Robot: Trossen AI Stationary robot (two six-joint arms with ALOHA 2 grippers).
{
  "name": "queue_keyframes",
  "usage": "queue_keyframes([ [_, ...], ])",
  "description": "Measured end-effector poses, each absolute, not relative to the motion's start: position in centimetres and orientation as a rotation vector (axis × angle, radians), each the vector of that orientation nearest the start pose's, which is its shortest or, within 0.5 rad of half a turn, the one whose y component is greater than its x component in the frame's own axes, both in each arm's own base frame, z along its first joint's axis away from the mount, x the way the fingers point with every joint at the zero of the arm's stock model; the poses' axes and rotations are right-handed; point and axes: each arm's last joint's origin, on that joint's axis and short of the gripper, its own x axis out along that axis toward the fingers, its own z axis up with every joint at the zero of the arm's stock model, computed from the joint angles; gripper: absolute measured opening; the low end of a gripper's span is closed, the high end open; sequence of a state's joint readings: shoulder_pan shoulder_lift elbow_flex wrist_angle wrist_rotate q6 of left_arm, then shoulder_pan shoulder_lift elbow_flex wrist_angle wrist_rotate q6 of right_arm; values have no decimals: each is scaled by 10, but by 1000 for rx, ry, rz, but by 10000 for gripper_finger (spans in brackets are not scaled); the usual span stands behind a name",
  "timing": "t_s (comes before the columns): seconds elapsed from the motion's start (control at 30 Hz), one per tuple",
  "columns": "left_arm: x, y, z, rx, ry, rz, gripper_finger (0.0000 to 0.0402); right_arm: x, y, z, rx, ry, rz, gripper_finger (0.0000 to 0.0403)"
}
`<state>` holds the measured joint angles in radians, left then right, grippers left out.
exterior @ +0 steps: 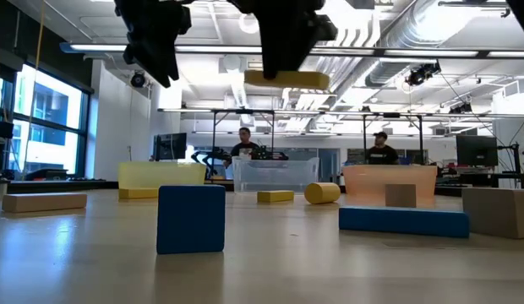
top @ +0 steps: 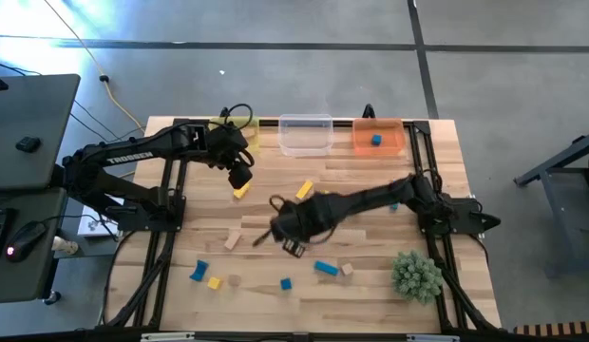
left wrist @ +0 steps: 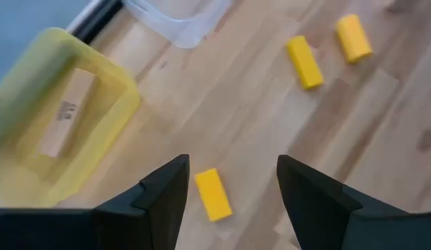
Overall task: Sort & place blocks by color
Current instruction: Put the yellow block into the transparent bin
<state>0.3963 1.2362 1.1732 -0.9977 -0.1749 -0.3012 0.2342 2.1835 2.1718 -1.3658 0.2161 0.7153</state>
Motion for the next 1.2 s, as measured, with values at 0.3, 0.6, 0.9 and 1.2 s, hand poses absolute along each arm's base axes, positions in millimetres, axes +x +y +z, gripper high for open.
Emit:
queue_keyframes([
  [0.3,203,105,313,-363,994,701,209,433,12,308,198,1237,-472,96],
  [0.6,198,116,314,-351,992,729,209,427,-79,317,197,1227,-564,96],
  [0.9,196,121,314,-317,994,722,209,416,-160,322,160,1136,-642,96],
  [1.2,197,120,314,-325,992,707,209,418,-205,306,-1,1054,-606,96],
])
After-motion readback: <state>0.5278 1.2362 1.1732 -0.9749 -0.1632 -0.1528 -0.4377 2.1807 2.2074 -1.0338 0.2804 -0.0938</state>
